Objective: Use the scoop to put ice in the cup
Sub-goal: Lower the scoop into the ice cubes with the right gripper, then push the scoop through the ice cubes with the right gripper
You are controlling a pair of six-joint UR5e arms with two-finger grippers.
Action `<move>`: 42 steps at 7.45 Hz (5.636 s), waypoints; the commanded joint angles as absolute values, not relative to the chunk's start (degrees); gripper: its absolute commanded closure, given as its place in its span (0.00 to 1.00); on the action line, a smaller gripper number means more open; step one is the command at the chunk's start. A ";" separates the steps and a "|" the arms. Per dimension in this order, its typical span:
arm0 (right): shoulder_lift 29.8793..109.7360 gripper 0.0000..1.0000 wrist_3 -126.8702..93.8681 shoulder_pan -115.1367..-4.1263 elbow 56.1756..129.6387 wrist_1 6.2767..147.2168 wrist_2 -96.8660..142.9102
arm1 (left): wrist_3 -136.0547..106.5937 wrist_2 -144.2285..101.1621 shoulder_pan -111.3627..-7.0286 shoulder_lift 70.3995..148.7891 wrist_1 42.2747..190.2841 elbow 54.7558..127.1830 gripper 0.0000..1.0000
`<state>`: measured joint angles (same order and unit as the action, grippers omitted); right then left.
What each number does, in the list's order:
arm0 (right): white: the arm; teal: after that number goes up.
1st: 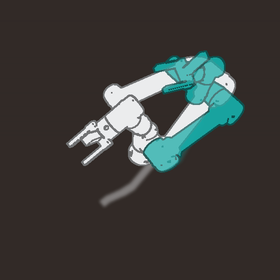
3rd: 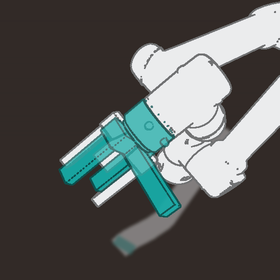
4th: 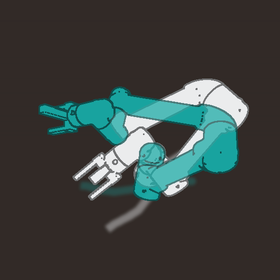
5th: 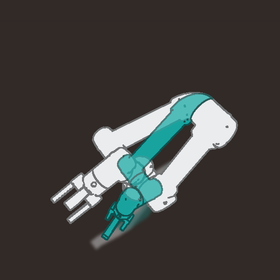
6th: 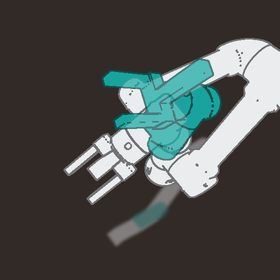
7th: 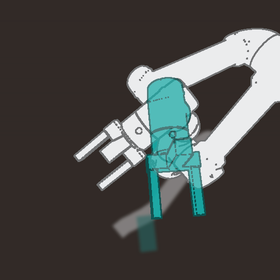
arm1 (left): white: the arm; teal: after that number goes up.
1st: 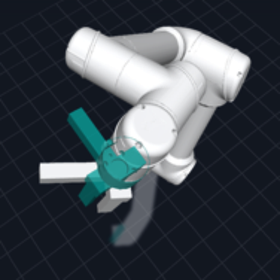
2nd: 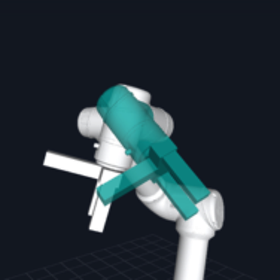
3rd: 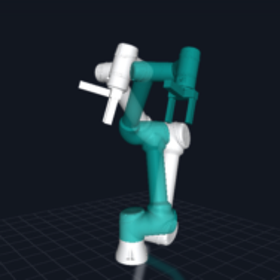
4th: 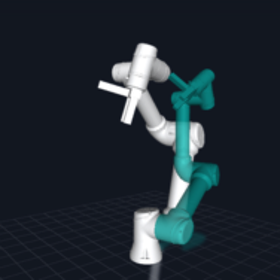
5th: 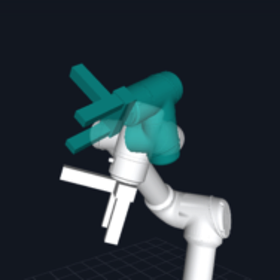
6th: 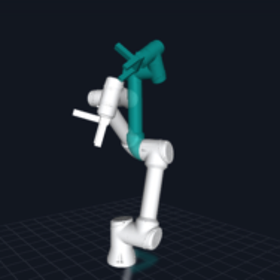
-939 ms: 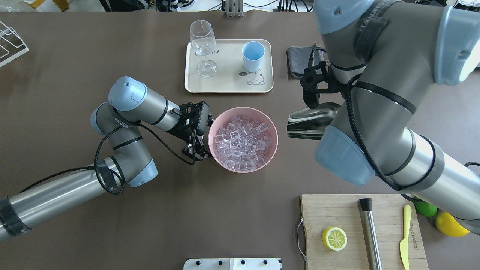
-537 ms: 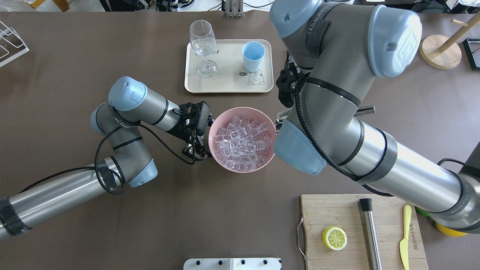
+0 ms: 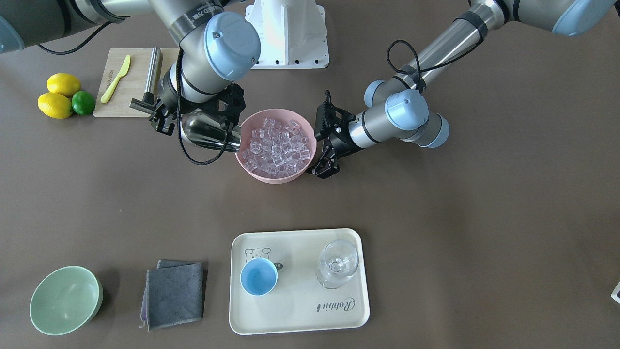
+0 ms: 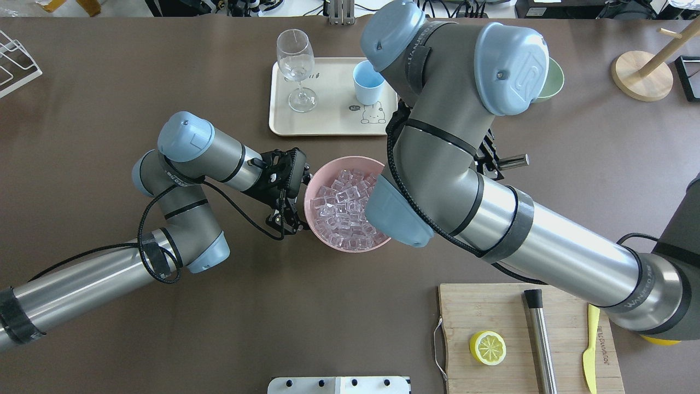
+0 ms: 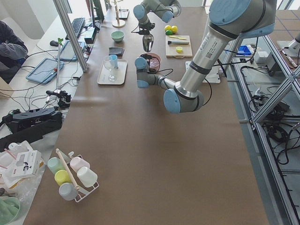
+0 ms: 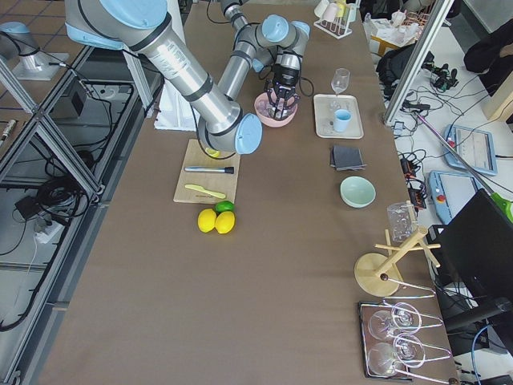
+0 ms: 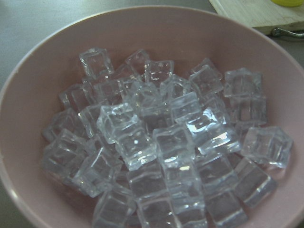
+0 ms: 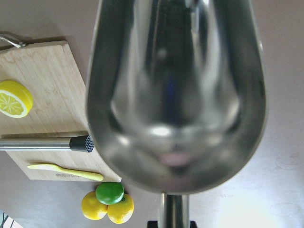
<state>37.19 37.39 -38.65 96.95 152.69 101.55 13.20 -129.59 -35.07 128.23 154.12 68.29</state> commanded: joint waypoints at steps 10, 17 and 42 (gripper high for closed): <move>31.47 1.00 34.45 -35.86 85.43 150.03 101.60 | 9.93 -129.38 -35.07 128.23 154.86 68.29 0.01; 31.64 1.00 31.91 -34.81 84.81 148.01 101.78 | 9.93 -129.29 -35.07 128.32 154.95 68.38 0.01; 43.41 1.00 14.85 -33.84 96.77 130.96 107.49 | 10.02 -129.29 -36.04 125.77 155.39 69.79 0.01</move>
